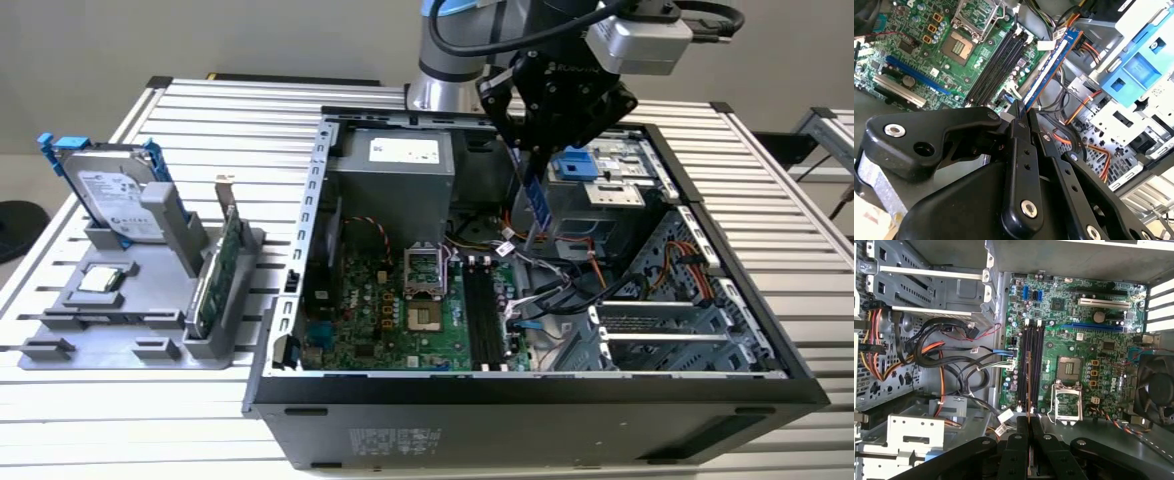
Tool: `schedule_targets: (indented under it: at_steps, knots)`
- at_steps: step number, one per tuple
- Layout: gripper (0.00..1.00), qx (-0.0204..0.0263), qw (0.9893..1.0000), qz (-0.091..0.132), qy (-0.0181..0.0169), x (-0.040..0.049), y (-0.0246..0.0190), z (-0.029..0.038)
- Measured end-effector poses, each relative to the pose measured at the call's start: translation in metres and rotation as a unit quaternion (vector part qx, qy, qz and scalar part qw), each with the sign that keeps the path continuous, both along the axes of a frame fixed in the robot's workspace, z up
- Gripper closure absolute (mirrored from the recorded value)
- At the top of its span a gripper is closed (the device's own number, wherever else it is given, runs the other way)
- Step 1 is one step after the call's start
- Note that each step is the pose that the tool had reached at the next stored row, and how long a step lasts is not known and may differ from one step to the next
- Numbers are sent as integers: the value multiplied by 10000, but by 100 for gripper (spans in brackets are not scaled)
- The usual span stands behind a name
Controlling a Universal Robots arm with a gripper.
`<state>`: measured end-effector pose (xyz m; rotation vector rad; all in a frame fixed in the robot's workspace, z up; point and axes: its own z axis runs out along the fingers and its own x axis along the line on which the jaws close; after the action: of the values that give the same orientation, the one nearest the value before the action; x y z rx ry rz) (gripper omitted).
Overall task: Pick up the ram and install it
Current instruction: 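Insert the ram into the slot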
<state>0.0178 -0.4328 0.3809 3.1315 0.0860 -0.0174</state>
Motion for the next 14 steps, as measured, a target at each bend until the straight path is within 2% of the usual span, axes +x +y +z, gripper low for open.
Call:
schedule_targets:
  at_steps: [14]
  knots:
    - [100,0,10000,0,0,7,0,-49]
